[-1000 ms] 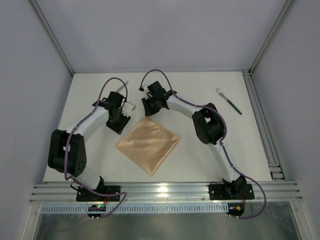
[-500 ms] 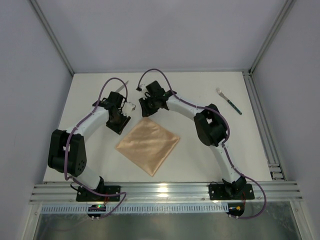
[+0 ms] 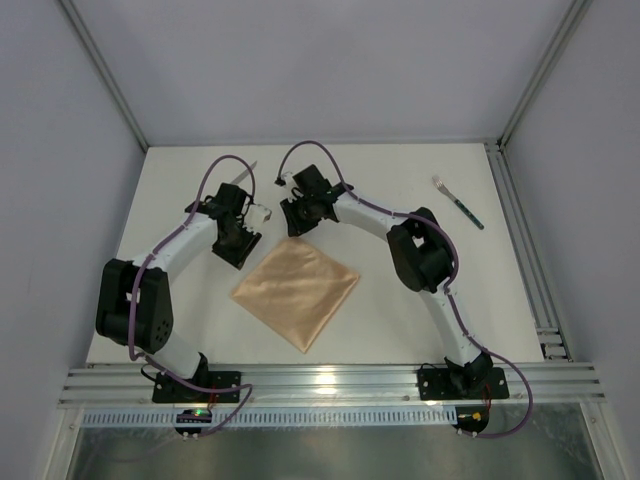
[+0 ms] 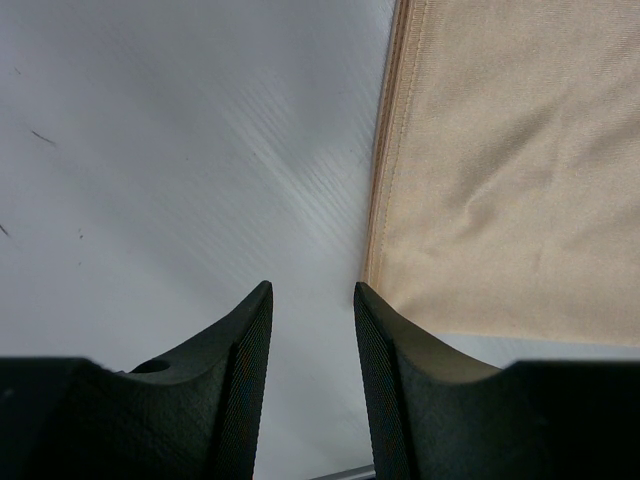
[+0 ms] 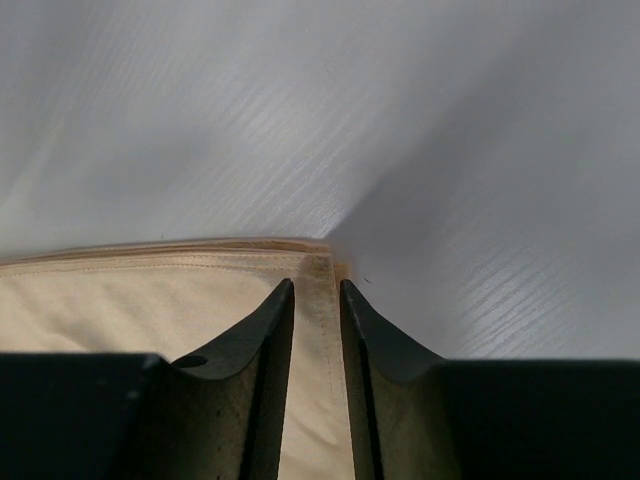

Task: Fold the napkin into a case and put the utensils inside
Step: Pick up the top corner of the square-folded napkin from the center of the board.

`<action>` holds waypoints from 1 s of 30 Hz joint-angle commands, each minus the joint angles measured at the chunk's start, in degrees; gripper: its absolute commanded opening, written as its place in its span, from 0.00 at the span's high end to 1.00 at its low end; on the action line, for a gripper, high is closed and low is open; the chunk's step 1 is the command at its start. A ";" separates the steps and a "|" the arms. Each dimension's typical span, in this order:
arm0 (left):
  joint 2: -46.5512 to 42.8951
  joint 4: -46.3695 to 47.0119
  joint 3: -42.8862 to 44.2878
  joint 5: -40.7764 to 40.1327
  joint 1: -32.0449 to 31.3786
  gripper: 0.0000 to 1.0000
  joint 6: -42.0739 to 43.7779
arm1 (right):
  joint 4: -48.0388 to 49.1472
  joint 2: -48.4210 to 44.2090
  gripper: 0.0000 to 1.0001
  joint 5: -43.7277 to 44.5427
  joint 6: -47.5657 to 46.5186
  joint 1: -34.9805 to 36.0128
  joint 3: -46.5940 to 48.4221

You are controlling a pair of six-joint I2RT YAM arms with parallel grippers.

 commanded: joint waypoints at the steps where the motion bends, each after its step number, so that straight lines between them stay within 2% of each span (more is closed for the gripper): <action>1: -0.63 -0.17 -0.13 -0.14 0.21 0.59 0.11 | 1.41 -0.56 0.71 -0.07 -0.13 0.33 -0.14; 6: -0.72 -0.17 -0.13 -0.14 0.21 0.59 0.20 | 1.68 0.23 0.65 1.33 -0.30 0.24 0.21; 14: -0.72 -0.17 -0.22 -0.05 0.30 0.59 0.20 | 2.38 2.08 0.65 0.72 0.14 0.24 -0.14; 22: -0.72 0.01 -0.22 -0.14 0.21 0.59 0.29 | 3.43 -0.47 0.83 0.28 -0.12 0.24 -1.98; 30: -0.72 -0.17 -0.05 -0.23 0.21 0.59 0.55 | 8.88 -6.27 0.84 0.46 -0.21 0.42 -7.52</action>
